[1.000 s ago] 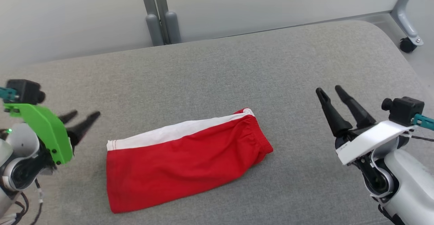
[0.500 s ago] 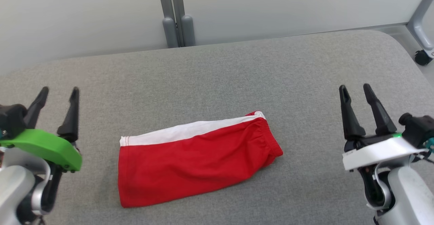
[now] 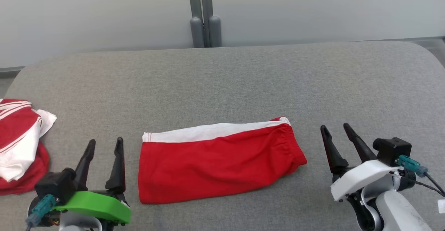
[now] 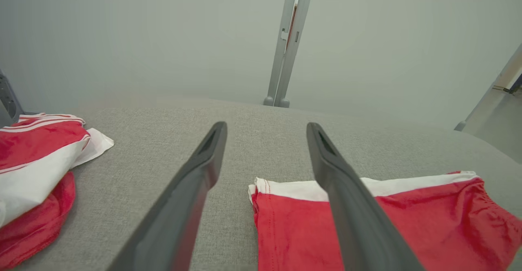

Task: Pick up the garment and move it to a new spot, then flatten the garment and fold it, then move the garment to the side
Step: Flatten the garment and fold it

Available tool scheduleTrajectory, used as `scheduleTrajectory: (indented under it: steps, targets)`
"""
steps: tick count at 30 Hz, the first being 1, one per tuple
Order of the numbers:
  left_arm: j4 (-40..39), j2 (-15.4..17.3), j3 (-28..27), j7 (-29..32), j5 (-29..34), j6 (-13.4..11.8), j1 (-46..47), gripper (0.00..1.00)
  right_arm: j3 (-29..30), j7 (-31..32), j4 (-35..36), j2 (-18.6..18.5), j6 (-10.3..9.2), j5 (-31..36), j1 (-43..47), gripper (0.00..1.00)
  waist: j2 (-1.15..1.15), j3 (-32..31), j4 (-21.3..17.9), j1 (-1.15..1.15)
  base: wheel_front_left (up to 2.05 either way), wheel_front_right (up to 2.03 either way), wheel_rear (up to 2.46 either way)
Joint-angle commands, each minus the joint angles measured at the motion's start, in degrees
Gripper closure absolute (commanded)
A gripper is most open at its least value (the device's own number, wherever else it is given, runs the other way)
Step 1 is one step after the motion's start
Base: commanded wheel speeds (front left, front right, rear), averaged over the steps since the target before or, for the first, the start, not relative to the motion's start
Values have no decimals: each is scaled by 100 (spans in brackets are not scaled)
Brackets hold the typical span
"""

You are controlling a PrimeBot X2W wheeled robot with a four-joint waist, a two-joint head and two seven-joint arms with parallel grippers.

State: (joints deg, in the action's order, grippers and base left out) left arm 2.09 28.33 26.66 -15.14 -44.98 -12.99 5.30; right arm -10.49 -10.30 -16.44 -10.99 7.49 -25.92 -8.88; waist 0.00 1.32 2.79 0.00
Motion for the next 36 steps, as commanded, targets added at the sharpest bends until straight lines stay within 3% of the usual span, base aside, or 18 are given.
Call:
scheduleTrajectory:
  steps: [1,6,14,27,31,32,33,34,35,36]
  targets:
    - [77,-112,-69,1,176,115,-106,0,-87,80,-140,-20,0,-64,-128,0,0,-16,268,0,0,0,0]
    - [305,-537,-266,2,508,460,-158,0,-326,285,-831,-65,0,-153,-407,0,0,-29,645,0,0,0,0]
    - [580,-881,-422,1,824,806,-219,0,-347,584,-1813,-75,0,-218,-764,0,0,-14,1086,0,0,0,0]
    - [955,-1003,-440,1,906,1045,-60,0,-49,1149,-3068,23,-1,-589,-1134,0,0,126,1358,0,0,0,0]
    - [996,-975,-448,0,921,1056,-1,0,-164,1481,-3143,178,0,-954,-1157,0,0,156,1358,0,0,0,0]
    - [1008,-968,-441,3,923,1056,3,0,-206,1518,-3143,174,0,-1011,-1157,19,0,158,1356,0,0,0,0]
    - [1022,-961,-435,8,921,1059,10,0,-249,1540,-3130,185,0,-1087,-1165,64,0,157,1349,0,0,0,0]
    - [1029,-956,-434,9,916,1061,16,0,-276,1549,-3115,200,0,-1147,-1185,64,0,157,1342,0,0,0,0]
    - [1037,-953,-432,9,909,1063,19,0,-301,1557,-3100,205,0,-1214,-1215,100,0,155,1334,0,0,0,0]
    - [1041,-952,-429,9,903,1066,22,0,-315,1557,-3099,193,0,-1257,-1244,100,0,151,1328,0,0,0,0]
